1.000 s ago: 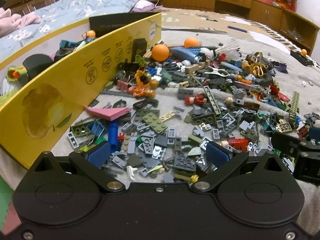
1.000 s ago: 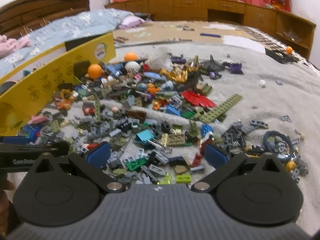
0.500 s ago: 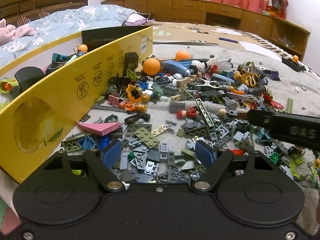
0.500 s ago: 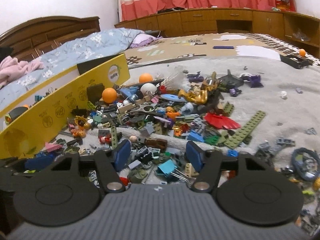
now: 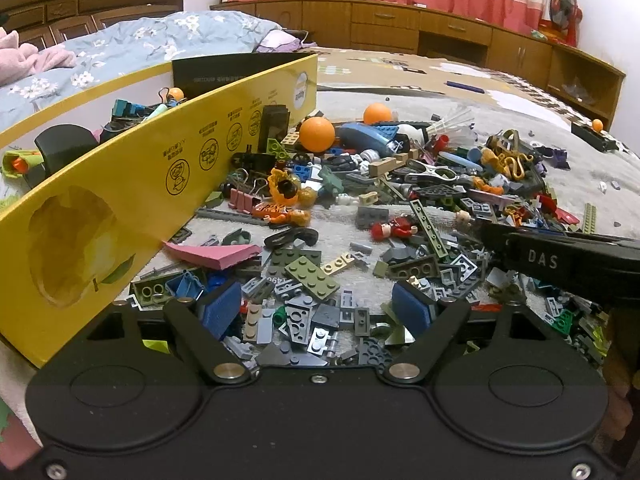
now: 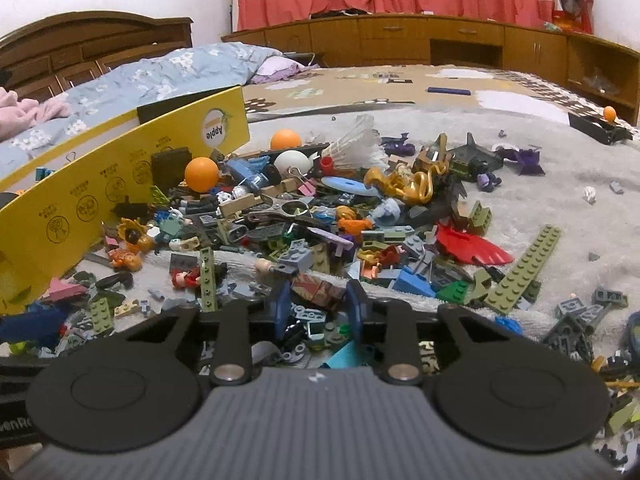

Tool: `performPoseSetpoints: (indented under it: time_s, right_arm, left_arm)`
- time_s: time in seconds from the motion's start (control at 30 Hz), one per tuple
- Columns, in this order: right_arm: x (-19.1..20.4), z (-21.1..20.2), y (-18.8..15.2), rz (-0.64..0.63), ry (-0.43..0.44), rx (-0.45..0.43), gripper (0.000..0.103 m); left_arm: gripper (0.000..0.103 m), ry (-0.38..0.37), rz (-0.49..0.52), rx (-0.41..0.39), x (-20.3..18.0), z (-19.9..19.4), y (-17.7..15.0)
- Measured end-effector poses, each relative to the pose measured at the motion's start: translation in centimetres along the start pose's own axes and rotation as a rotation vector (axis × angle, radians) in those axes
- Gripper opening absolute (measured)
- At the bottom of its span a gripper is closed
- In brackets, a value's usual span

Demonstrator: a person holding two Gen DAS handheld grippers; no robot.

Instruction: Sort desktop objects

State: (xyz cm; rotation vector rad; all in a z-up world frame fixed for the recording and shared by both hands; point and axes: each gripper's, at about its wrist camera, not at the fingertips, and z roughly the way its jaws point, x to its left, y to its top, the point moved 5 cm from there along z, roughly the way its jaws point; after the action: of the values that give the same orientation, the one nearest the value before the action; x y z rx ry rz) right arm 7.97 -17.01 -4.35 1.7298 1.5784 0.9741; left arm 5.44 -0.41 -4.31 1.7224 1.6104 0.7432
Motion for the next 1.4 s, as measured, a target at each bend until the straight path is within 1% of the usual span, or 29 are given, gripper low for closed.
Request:
performPoseSetpoints:
  time_s: [0.17,0.3,0.37,0.43,0.47,0.53,0.57,0.63,0.67,0.7,0.73,0.77,0.8,0.87,0.93,1.0,1.07,1.13,1.17,1.2,1.33,1.4]
  right_arm:
    - [-0.6,-1.0,0.2,-0.003,0.004,-0.020,0.034]
    - [-1.6,-2.4,0.0,-0.026,-0.019,-0.026,0.034]
    - [-2.3,-3.0,-0.2,-0.028,-0.023,-0.019,0.034]
    - [-2.9,-3.6,-0.4,-0.031,-0.030,-0.021,0.034]
    - [-3.1,-3.8,-0.5,-0.031,-0.032,-0.019,0.034]
    - [-3.7,-4.2,-0.7,-0.019,-0.027,-0.015,0.034]
    - [-3.9,-4.3,-0.7,-0.014,-0.027,-0.015,0.034]
    - [-4.4,-4.3,-0.9,-0.010,-0.030,-0.014,0.034]
    - [-4.6,-4.3,-1.0,-0.006,-0.031,-0.013,0.034]
    - [-4.8,-4.3,-1.0,-0.002,-0.032,-0.013,0.034]
    - [-5.0,-4.3,-1.1,0.003,-0.033,-0.014,0.034]
    - [-5.1,-4.2,-1.1,0.007,-0.035,-0.016,0.034]
    - [-5.4,-4.2,-1.1,0.011,-0.038,-0.019,0.034]
    - [-5.7,-4.2,-1.1,0.018,-0.044,-0.024,0.035]
    - [-6.0,-4.2,-1.1,0.027,-0.037,-0.025,0.036]
    - [-6.1,-4.2,-1.1,0.029,-0.032,-0.028,0.039]
    - [-6.0,-4.2,-1.2,0.018,-0.034,-0.031,0.039]
    - [-5.8,-4.2,-1.2,0.008,-0.035,-0.034,0.039]
    - [-5.8,-4.2,-1.3,0.007,-0.034,-0.035,0.039]
    - [-5.8,-4.2,-1.3,0.008,-0.032,-0.036,0.039]
    - [-5.8,-4.2,-1.2,0.013,-0.028,-0.039,0.039]
    - [-5.8,-4.2,-1.2,0.012,-0.028,-0.040,0.039]
  left_arm:
    - [0.082,-0.012,0.008,-0.008,-0.3,0.0,0.1]
    - [0.081,-0.040,0.042,-0.042,-1.4,-0.1,0.8]
    - [0.078,-0.063,0.065,-0.059,-2.3,0.1,1.2]
    - [0.067,-0.090,0.095,-0.065,-3.4,0.4,1.7]
    - [0.057,-0.108,0.107,-0.063,-4.2,0.8,1.8]
    - [0.046,-0.141,0.117,-0.059,-5.2,1.3,2.0]
    - [0.042,-0.157,0.122,-0.055,-5.7,1.6,2.0]
    - [0.039,-0.180,0.129,-0.044,-6.4,2.2,2.0]
    - [0.036,-0.184,0.135,-0.043,-6.8,2.5,2.0]
    - [0.025,-0.189,0.143,-0.038,-7.1,2.8,2.0]
    - [0.020,-0.202,0.144,-0.032,-7.3,2.9,1.9]
    - [0.018,-0.219,0.142,-0.029,-7.5,2.8,1.9]
    - [0.013,-0.244,0.142,-0.029,-7.7,2.6,1.9]
    - [0.009,-0.330,0.134,-0.015,-8.3,2.0,1.7]
    - [0.010,-0.389,0.133,-0.017,-8.8,1.4,1.5]
    - [0.014,-0.414,0.150,-0.025,-9.4,0.7,1.3]
    - [0.017,-0.393,0.166,-0.038,-9.6,0.3,1.2]
    - [0.020,-0.347,0.185,-0.070,-9.5,0.1,1.2]
    - [0.025,-0.326,0.194,-0.082,-9.4,0.1,1.3]
    - [0.033,-0.307,0.202,-0.090,-9.2,0.2,1.5]
    - [0.042,-0.258,0.214,-0.096,-8.6,1.6,2.0]
    - [0.050,-0.234,0.225,-0.096,-8.6,2.3,2.1]
